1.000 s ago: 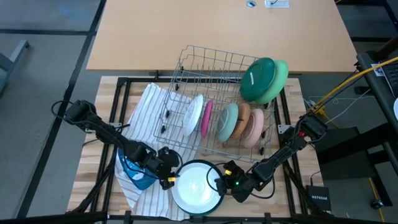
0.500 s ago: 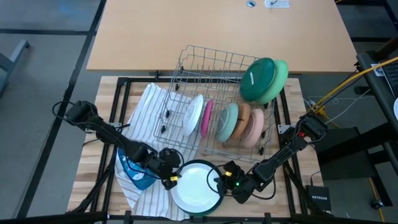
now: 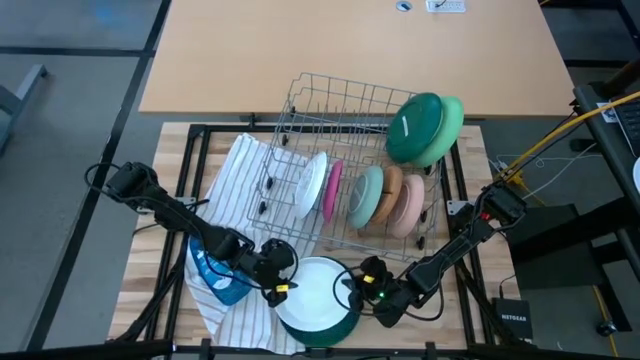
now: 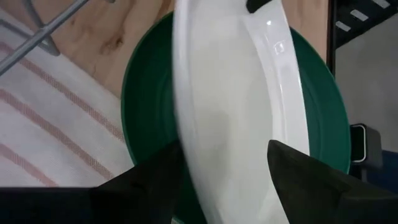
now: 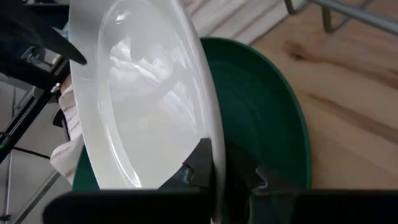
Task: Sort dishes
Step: Put the white plate in the dish rack
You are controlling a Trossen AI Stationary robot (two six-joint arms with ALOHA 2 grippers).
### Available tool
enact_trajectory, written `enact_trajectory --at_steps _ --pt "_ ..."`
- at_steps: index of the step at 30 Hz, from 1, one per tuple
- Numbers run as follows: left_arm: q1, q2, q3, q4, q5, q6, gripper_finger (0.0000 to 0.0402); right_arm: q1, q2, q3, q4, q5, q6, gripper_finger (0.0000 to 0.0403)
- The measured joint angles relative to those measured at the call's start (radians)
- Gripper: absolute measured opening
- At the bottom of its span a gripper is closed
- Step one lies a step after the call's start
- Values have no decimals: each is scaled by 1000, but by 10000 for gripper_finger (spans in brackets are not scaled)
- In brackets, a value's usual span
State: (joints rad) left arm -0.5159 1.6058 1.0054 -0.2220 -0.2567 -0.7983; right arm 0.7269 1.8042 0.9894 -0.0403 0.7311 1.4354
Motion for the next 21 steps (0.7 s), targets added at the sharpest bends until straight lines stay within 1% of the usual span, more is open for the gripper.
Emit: enact_trajectory --at_steps 4,6,11,17,18,21 --pt "0 0 0 3 0 54 219 0 0 0 47 20 -50 16" --pt "0 0 0 3 0 80 208 -1 0 0 75 21 -64 16" --pt "0 0 0 4 0 128 151 -1 0 1 81 27 -90 17" --pt "1 0 0 -1 11 86 71 0 0 2 97 7 -112 43" --pt "0 -1 0 3 10 73 64 1 -2 3 102 3 -112 49" --pt "0 -2 1 6 10 65 61 2 -3 3 110 -8 -104 64"
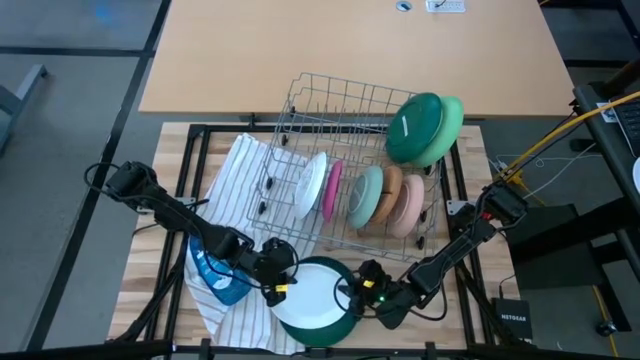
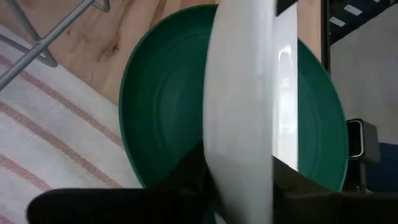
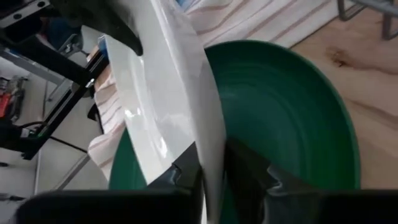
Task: Sort dishes
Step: Put the white plate in the dish rack
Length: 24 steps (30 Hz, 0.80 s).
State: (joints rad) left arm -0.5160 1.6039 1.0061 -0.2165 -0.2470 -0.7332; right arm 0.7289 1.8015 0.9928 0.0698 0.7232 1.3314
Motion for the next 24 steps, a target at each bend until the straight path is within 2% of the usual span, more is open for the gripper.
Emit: enact_trajectory --at_steps 13,24 --pt "-1 -42 1 2 -31 11 49 9 -105 -3 -47 -98 -39 76" --pt "-2 -56 1 51 -36 59 47 9 -196 -2 -129 -299 -30 77"
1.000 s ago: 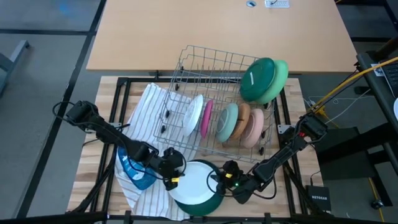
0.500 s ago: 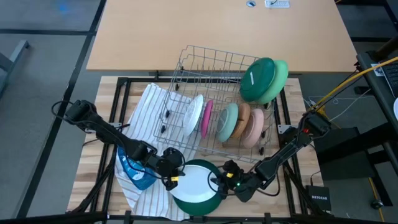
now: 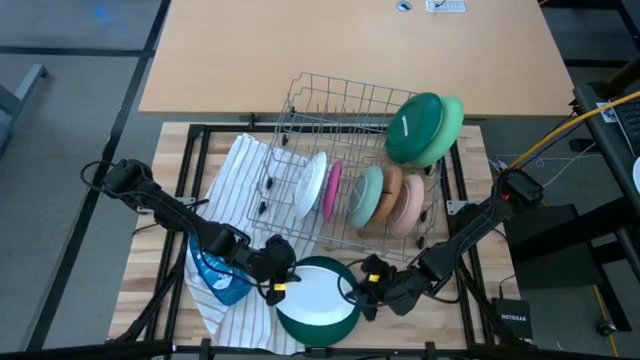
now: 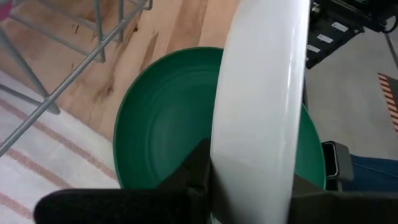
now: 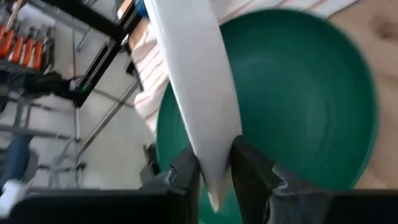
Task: Sort dishes
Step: Put the white plate in the dish rack
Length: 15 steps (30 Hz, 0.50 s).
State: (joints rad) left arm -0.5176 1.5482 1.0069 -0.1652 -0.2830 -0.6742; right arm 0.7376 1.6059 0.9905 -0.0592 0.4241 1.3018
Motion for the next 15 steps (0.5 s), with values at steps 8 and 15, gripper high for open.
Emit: enact_trajectory --at_steps 8,15 --pt "1 -3 -6 -32 24 9 46 11 -13 1 -15 -316 -19 76" --pt "-2 -11 -6 -20 22 53 46 12 -18 1 -5 -396 30 76"
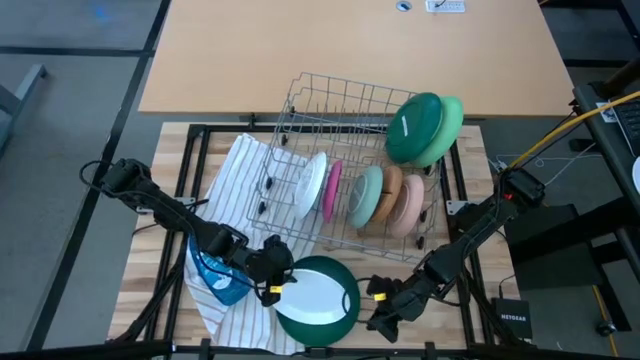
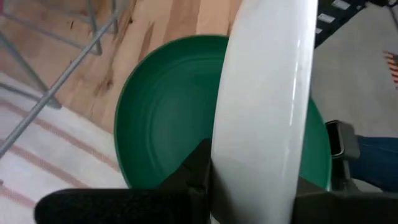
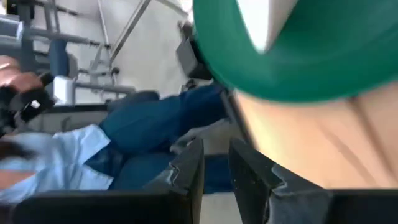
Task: Sort dishes
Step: Put the white plate in the dish rack
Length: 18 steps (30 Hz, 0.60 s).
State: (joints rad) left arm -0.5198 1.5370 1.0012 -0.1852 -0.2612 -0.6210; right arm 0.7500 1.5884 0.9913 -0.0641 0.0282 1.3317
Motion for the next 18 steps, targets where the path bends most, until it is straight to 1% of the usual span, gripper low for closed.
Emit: enact_trajectory --at_steps 5,10,14,18 --pt "-2 -56 2 18 -27 42 46 -2 -13 0 31 -4 19 76" --pt "-15 -150 2 76 -96 158 46 -3 -68 0 111 7 32 76" --pt "-24 -241 29 104 -179 294 46 -3 -157 0 133 75 25 76" --pt "-26 -319 60 96 -283 469 46 -3 -278 0 130 201 13 76"
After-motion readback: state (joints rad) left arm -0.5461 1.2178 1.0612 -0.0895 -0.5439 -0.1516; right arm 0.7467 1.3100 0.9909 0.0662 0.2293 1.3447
